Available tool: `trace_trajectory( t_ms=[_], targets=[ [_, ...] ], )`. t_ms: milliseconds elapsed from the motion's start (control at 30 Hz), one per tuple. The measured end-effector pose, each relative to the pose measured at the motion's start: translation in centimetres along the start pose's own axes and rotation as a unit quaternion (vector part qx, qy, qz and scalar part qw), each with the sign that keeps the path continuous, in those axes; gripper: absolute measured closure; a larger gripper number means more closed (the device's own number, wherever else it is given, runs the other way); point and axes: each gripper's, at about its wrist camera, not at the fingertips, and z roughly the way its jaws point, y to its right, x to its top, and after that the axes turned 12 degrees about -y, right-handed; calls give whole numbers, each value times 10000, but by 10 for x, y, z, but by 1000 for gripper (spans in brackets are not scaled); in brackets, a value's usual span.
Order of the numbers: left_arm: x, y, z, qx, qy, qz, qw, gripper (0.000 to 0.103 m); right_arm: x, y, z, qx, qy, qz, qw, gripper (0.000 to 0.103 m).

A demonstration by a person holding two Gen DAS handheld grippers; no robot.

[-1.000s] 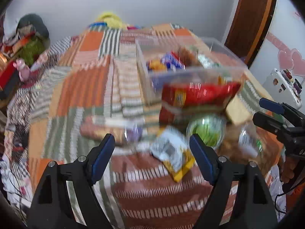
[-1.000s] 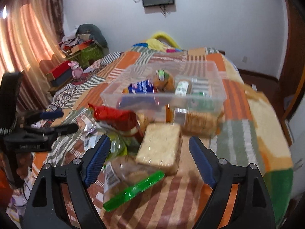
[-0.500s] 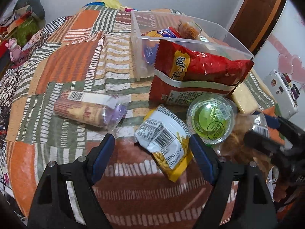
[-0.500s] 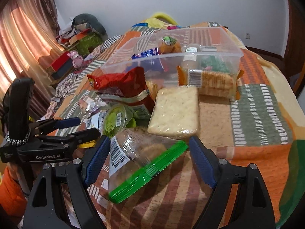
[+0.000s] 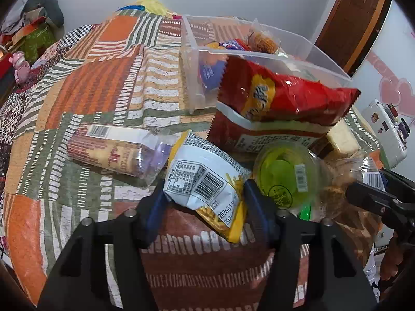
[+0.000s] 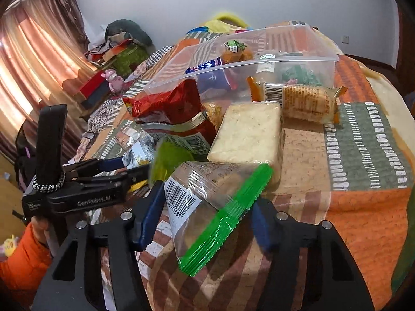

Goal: Organize snacks
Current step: 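Grasp the yellow KakaBiz bag with left tool while right tool grasps the bread bag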

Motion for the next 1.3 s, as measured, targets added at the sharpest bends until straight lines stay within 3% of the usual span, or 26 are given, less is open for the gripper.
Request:
trace_trajectory(
  t_ms=[300,333,533,700,800,833,967,1167,1300],
  targets=[
    [-18,-7,-23,85,153,-2,9998,58,-7,-1,-14,-49,130,-71,9999,58],
    [-20,-8,-26,52,136,16,9999,81,-7,-1,-16,-51,154,-62,9998,58],
    [-24,-7,-47,19,221,100,9997,96,-8,2,-36,-158,366,-84,9992,59],
    [-26,2,-62,95,387,317,9987,98,-6,3,-54,-287,617,-91,9976,60],
    [-24,4,-66,108,356,351,9987,97,-4,8,-63,-321,770,-41,9965,60],
    [-24,3,-66,89,323,337,9989,90,-3,10,-66,-330,821,-9,9961,60],
    [-20,-7,-67,266,417,172,9986,47,0,16,-72,-378,924,59,9950,60],
    [-4,-12,-51,253,338,257,9988,46,2,25,-71,-434,946,180,9944,60],
    [10,-12,-26,-3,39,389,9992,45,4,32,-68,-411,916,297,9945,59]
  ],
)
